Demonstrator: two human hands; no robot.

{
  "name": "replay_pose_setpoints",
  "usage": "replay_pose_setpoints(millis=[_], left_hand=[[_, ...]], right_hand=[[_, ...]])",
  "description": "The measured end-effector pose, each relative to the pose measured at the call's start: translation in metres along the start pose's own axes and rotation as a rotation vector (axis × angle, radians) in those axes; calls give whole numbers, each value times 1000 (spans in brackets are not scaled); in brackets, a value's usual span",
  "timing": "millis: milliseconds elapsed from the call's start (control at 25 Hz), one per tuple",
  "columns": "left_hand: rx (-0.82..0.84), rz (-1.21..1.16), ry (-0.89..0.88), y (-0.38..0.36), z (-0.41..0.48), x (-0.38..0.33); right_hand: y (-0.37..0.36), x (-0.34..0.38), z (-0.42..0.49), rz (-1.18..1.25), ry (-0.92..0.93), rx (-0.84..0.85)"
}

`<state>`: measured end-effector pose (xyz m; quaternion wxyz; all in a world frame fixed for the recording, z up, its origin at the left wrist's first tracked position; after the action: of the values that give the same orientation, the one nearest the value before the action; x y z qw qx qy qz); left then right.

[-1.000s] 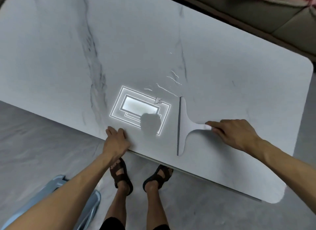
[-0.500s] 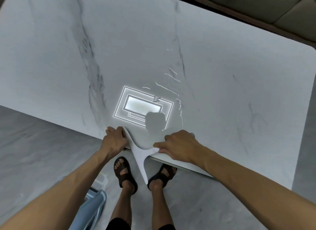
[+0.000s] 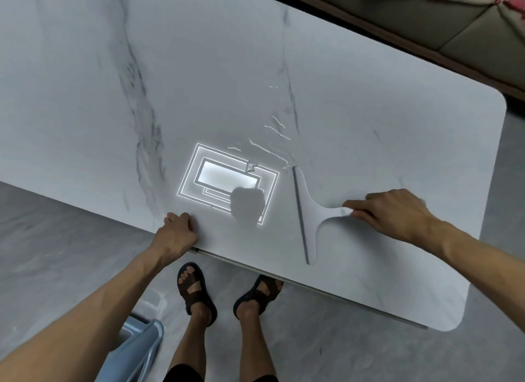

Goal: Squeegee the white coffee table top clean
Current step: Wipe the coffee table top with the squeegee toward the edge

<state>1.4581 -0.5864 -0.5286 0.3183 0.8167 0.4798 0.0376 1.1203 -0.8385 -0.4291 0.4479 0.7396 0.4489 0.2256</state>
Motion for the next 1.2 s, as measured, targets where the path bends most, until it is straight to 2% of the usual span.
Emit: replay_pose_setpoints(millis=[80, 160, 280, 360, 480, 640, 840, 960, 1080, 1200], left_hand=[[9, -14, -4, 2, -3, -4], [-31, -56, 1, 6, -5, -7], [-289, -214, 78, 26, -13, 4], [-391, -331, 110, 34, -17, 12], [-372, -392, 85, 37, -10, 18], [-299, -343, 47, 38, 5, 11], [-293, -356, 17, 42, 10, -20], [-305, -344, -17, 52, 13, -43], [-286, -298, -46, 60, 16, -63], [-291, -267, -85, 75, 23, -79]], right_hand=[[13, 2, -2, -83, 5, -55], [17, 32, 6, -29, 89, -24], [13, 125, 41, 85, 339, 63], [11, 191, 69, 134, 453, 100], [16, 237, 107, 125, 521, 50], [34, 194, 141, 106, 409, -77], [33, 58, 130, 249, 5, -15], [25, -10, 99, 252, -164, -23], [21, -48, 68, 266, -269, -17], [34, -49, 58, 298, -287, -38]])
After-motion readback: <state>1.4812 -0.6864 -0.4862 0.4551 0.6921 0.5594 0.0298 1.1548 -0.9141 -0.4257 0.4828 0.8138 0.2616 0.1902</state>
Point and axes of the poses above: each hand's wrist, its own z-axis towards the middle knuckle, its own y-axis out of the back of the hand, x = y × z, the point moved 7 cm from there along z, towards the middle knuckle, and after that the axes turned 4 degrees about -z, right-handed, at the moved point
